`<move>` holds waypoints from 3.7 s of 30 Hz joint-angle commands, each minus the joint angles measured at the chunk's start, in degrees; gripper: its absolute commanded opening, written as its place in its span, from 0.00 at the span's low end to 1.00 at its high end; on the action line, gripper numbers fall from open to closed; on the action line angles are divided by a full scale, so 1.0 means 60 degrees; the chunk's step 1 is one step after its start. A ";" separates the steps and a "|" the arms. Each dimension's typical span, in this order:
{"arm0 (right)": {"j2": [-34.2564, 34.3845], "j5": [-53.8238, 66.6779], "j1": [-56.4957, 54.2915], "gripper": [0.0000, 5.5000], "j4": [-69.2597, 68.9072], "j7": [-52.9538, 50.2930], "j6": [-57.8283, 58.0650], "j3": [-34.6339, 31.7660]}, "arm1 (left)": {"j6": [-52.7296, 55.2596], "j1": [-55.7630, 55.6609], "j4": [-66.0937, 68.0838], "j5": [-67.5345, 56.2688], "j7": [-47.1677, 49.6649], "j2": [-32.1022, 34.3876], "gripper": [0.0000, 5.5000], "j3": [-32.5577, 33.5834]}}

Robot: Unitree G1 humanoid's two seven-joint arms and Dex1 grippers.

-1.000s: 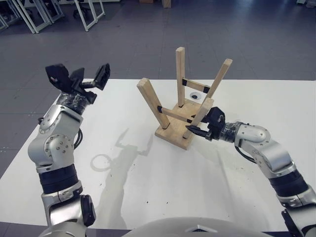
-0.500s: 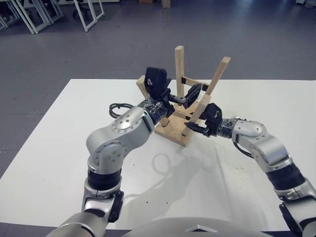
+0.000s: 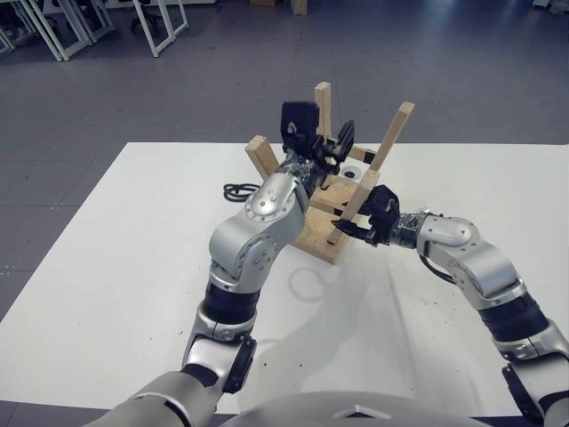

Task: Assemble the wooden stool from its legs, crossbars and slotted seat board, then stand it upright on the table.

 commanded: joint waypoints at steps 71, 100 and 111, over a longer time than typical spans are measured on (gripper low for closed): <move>-0.0512 -0.1356 -0.0571 0.37 0.4879 0.5644 -0.3910 0.1041 | -0.1733 0.3799 0.1724 0.1757 -0.4967 0.2820 0.60 0.1091; -0.2073 -0.3382 -0.0347 0.74 0.2176 0.1988 -0.0689 -0.2696 | -0.2036 0.4318 0.1866 0.2727 -0.4452 0.2070 0.59 0.1299; 0.5729 0.0219 -0.3570 0.51 -0.5592 -0.4025 0.9517 -0.7150 | -0.1966 0.4633 0.1740 0.2848 -0.4259 0.1928 0.59 0.1355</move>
